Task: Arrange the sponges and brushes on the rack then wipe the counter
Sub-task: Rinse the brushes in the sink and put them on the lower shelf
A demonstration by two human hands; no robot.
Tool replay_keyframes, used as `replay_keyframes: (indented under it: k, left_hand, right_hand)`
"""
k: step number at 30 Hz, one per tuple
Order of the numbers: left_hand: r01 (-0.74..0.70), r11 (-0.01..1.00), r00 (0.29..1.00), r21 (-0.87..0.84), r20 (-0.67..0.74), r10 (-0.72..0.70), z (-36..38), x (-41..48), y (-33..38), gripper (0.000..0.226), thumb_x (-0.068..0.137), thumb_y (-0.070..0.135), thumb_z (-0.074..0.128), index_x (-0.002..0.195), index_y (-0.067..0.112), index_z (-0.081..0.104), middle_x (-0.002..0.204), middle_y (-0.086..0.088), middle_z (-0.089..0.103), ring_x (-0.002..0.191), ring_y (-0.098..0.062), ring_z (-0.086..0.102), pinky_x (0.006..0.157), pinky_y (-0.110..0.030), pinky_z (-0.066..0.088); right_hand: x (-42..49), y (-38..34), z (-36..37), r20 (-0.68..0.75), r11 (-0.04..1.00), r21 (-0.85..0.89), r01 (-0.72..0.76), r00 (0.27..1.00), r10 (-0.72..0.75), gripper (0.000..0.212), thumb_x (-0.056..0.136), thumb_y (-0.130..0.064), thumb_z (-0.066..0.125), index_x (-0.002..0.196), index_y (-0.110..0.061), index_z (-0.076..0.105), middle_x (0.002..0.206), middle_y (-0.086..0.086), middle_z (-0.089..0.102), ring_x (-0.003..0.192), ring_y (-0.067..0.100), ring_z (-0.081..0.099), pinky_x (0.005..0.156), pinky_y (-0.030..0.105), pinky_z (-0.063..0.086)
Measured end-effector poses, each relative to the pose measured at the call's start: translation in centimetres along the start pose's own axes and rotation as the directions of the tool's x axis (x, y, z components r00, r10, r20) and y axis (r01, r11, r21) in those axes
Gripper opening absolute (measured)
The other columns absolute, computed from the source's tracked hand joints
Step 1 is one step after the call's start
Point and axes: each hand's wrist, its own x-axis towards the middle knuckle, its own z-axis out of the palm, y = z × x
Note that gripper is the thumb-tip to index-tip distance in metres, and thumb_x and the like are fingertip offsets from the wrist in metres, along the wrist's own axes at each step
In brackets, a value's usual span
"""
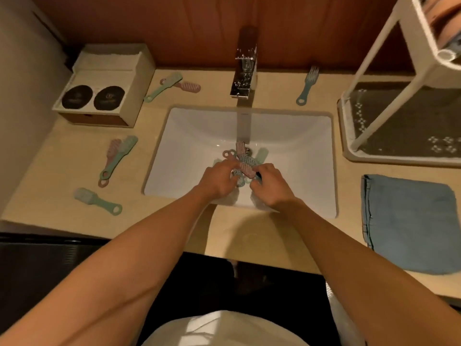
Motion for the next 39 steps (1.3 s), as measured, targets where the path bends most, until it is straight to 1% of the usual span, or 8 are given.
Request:
replay_keyframes:
  k: [9, 13, 16, 19, 26, 32, 35, 39]
  left_hand:
    - [-0.177, 0.981, 0.984, 0.084, 0.044, 0.174, 2.2, 3.6, -2.1, 0.033, 0.086, 0.013, 0.056, 0.118, 0.011, 0.062, 0.115, -0.014, 0.064, 0.1, -0.035, 0.06, 0.074, -0.04, 0.047]
    - [-0.268, 0.951, 0.963, 0.152, 0.029, 0.267, 2.8, 5.4, -3.5, 0.036, 0.083, 0.021, 0.049, 0.114, 0.015, 0.067, 0.118, -0.008, 0.064, 0.106, -0.031, 0.057, 0.08, -0.038, 0.044]
    - [-0.34, 0.912, 0.94, 0.228, 0.051, 0.338, 3.8, 6.8, -4.1, 0.037, 0.09, 0.012, 0.056, 0.126, 0.015, 0.064, 0.133, -0.008, 0.059, 0.119, -0.031, 0.053, 0.094, -0.04, 0.042]
    - [-0.357, 0.895, 0.933, 0.268, 0.059, 0.355, 4.8, 8.0, -4.6, 0.041, 0.087, 0.002, 0.064, 0.127, 0.011, 0.061, 0.133, -0.011, 0.057, 0.116, -0.031, 0.054, 0.097, -0.043, 0.045]
    - [-0.302, 0.924, 0.952, 0.235, 0.022, 0.305, 4.9, 9.0, -5.1, 0.033, 0.082, 0.0, 0.064, 0.113, 0.011, 0.062, 0.12, -0.011, 0.057, 0.096, -0.032, 0.06, 0.086, -0.048, 0.045]
    - [-0.246, 0.921, 0.968, 0.302, 0.024, 0.251, 4.6, 9.7, -5.0, 0.027, 0.096, 0.006, 0.055, 0.122, 0.009, 0.055, 0.125, -0.013, 0.051, 0.095, -0.036, 0.057, 0.071, -0.039, 0.031]
    - [-0.186, 0.956, 0.982, 0.226, 0.075, 0.173, 4.9, 10.3, -5.0, 0.04, 0.095, 0.013, 0.056, 0.132, 0.016, 0.041, 0.132, -0.014, 0.042, 0.099, -0.038, 0.055, 0.085, -0.049, 0.047]
    - [-0.191, 0.964, 0.979, 0.184, 0.102, 0.174, 4.3, 9.5, -4.3, 0.052, 0.097, 0.025, 0.055, 0.145, 0.016, 0.038, 0.142, -0.014, 0.036, 0.107, -0.033, 0.052, 0.1, -0.048, 0.045]
  right_hand:
    - [4.0, -0.8, 4.0, 0.002, 0.998, -0.006, -0.057, 0.998, 0.057, 0.045, 0.094, -0.024, 0.053, 0.137, -0.01, 0.055, 0.133, 0.019, 0.053, 0.122, 0.037, 0.049, 0.102, 0.045, 0.043]
    - [5.4, -0.7, 5.1, -0.029, 0.996, -0.025, -0.084, 0.996, 0.083, 0.038, 0.091, -0.023, 0.054, 0.123, -0.006, 0.063, 0.117, 0.014, 0.062, 0.108, 0.033, 0.057, 0.092, 0.042, 0.046]
    - [6.9, -0.2, 6.7, 0.006, 0.998, -0.058, -0.028, 1.0, 0.028, 0.042, 0.093, -0.029, 0.044, 0.122, -0.005, 0.062, 0.115, 0.013, 0.066, 0.102, 0.031, 0.064, 0.091, 0.041, 0.051]
    - [7.8, -0.3, 7.0, 0.028, 0.997, -0.067, -0.033, 0.999, 0.035, 0.036, 0.091, -0.016, 0.058, 0.125, -0.004, 0.06, 0.118, 0.013, 0.067, 0.102, 0.027, 0.065, 0.095, 0.037, 0.052]
    - [8.8, -1.4, 7.9, -0.13, 0.917, -0.377, -0.126, 0.988, 0.083, 0.022, 0.101, -0.027, 0.051, 0.113, -0.016, 0.066, 0.104, 0.002, 0.074, 0.088, 0.02, 0.073, 0.073, 0.033, 0.058]
    - [9.2, -2.0, 8.8, -0.157, 0.955, -0.236, -0.178, 0.977, 0.143, 0.016, 0.098, -0.013, 0.054, 0.111, -0.008, 0.063, 0.102, 0.009, 0.072, 0.091, 0.026, 0.071, 0.079, 0.039, 0.059]
    - [9.3, -1.9, 9.2, -0.147, 0.962, -0.21, -0.176, 0.978, 0.147, 0.018, 0.097, -0.006, 0.051, 0.114, -0.003, 0.057, 0.108, 0.014, 0.066, 0.096, 0.03, 0.066, 0.084, 0.041, 0.055]
    - [8.6, -0.6, 9.4, -0.167, 0.986, -0.117, -0.119, 0.981, 0.099, 0.024, 0.092, -0.007, 0.058, 0.115, 0.001, 0.057, 0.109, 0.017, 0.06, 0.092, 0.032, 0.062, 0.082, 0.045, 0.055]
